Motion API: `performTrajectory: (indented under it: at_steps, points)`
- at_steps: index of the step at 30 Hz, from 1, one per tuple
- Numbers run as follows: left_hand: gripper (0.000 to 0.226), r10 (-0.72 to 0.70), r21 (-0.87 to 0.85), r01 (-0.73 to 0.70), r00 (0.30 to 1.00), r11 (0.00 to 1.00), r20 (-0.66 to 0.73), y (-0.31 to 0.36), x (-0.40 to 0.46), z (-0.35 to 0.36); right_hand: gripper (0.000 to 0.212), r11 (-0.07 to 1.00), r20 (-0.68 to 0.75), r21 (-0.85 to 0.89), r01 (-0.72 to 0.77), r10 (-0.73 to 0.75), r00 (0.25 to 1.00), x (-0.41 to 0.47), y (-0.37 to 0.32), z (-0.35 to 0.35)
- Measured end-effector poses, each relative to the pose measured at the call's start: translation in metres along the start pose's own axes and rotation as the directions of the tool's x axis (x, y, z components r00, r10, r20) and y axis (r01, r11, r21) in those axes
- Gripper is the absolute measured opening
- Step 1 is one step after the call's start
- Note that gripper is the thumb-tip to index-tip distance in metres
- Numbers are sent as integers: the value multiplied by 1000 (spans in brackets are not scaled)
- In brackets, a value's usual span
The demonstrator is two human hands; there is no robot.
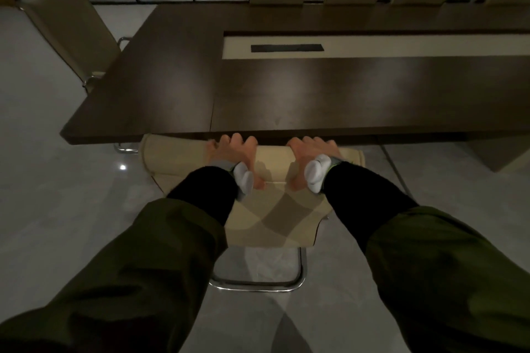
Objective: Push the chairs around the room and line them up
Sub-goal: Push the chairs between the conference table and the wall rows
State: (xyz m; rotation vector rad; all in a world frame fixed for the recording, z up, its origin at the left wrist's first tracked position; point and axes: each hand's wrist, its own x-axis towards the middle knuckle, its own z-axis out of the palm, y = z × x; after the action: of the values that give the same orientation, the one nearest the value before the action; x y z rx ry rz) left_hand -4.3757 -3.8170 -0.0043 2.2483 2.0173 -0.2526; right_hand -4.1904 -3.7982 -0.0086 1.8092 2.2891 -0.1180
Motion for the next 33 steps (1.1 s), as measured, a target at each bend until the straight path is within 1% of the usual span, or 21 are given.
performTrajectory:
  at_steps: [1,2,5,6,7,8,10,12,14,17,19,22,23,26,28,30,33]
  points:
    - [78,2,-16,-2,1000,1000,24,2,3,-1,109,999,11,-26,-32,32,999,6,1,1]
    - [78,3,-39,-2,999,999,40,6,9,-4,112,998,18,-37,-55,56,998,15,6,0]
    - [79,-4,-84,8,999,996,45,20,26,-8,86,998,112,42,-41,36,993,32,25,-7]
    - [80,-11,-80,14,999,997,36,26,33,-9,84,998,122,36,-54,49,991,37,32,-8]
    - [81,-23,-74,25,999,997,33,30,40,-10,83,997,112,6,-73,72,991,39,37,-10]
    - [83,-34,-72,36,999,997,34,34,46,-10,81,997,73,-18,-73,74,995,44,43,-8]
    - [85,-60,-66,61,998,996,18,41,61,-10,76,999,-21,21,31,-30,999,53,61,-6]
    - [82,-85,-64,84,996,994,-12,46,70,-11,75,991,-39,89,103,-100,994,58,76,-6]
    - [81,-100,-74,99,995,992,-12,54,78,-12,76,980,-41,128,150,-146,988,64,89,-5]
    - [88,-108,-71,107,994,992,-6,73,91,-9,78,981,-4,123,148,-149,989,74,108,-2]
    - [88,-121,-76,119,992,990,-30,84,103,-7,72,978,-41,128,164,-160,986,83,125,2]
    - [85,-141,-98,136,989,986,-45,88,118,-9,56,963,-98,172,206,-192,977,99,138,0]
    - [85,-145,-100,139,988,985,-52,87,123,-9,55,960,-111,169,223,-206,972,102,140,-1]
    - [88,-155,-95,148,986,984,-64,85,138,-8,61,955,-122,156,253,-236,964,116,145,-4]
    - [90,-159,-100,152,986,983,-56,82,147,-9,62,952,-100,147,268,-256,962,124,146,-9]
    - [91,-155,-95,149,986,984,-61,76,155,-10,69,952,-76,135,274,-265,961,133,147,-15]
    - [91,-144,-101,137,988,985,-60,68,165,-12,74,957,-98,107,268,-258,961,144,143,-16]
